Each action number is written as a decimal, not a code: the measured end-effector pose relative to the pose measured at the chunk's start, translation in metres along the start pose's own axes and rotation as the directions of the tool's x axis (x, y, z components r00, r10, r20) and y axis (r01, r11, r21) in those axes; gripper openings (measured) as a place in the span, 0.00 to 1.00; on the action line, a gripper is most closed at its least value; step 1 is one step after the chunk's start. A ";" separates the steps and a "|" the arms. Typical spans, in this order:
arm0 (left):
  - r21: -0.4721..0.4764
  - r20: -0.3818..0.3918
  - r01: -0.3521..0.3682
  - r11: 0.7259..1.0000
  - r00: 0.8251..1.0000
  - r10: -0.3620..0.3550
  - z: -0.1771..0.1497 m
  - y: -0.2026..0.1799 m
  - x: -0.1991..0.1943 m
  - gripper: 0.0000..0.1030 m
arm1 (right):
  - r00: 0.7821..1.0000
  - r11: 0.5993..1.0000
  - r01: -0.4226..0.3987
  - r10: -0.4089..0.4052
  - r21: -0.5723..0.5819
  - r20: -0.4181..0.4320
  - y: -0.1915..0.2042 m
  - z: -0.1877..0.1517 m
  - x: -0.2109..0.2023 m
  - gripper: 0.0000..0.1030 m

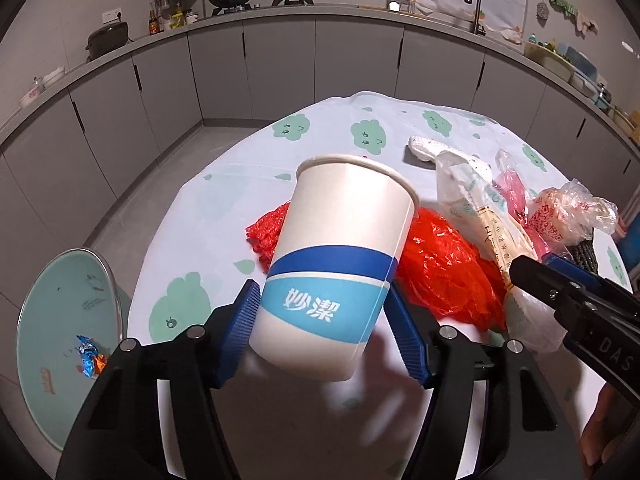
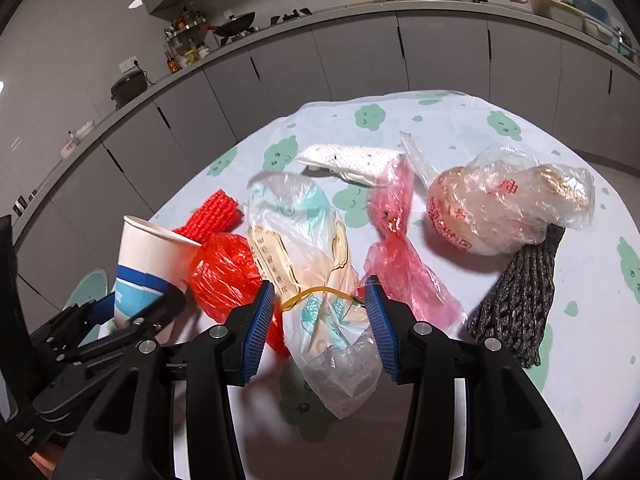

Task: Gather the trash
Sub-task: 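Grasp the white-blue paper cup with the left tool, then grasp the pink plastic bag with the right tool while the left tool holds the cup raised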

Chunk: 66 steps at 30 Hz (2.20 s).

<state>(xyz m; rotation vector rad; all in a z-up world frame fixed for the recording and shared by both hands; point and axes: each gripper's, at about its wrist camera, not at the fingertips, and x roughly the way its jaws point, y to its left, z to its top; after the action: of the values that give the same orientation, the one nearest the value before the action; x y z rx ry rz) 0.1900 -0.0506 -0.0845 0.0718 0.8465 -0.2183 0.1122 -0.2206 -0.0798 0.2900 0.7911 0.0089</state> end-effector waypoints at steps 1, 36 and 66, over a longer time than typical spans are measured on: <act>-0.003 0.001 0.005 1.000 1.000 -0.005 0.000 0.000 -0.001 0.60 | 1.000 1.000 0.000 0.000 -0.001 -0.001 0.001 -0.001 0.000 0.45; -0.044 0.077 0.045 0.998 0.996 -0.042 -0.036 0.019 -0.080 0.57 | 0.997 0.993 -0.076 0.075 0.093 0.014 0.002 -0.052 -0.064 0.21; -0.051 0.085 0.034 0.998 0.996 -0.029 -0.036 0.019 -0.084 0.57 | 0.995 0.993 0.073 -0.080 0.092 0.067 -0.035 -0.051 -0.064 0.02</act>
<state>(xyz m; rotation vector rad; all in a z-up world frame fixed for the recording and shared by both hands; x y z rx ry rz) 0.1137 -0.0131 -0.0457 0.0005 0.7689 -0.2274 0.0280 -0.2488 -0.0780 0.3427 0.7330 -0.1087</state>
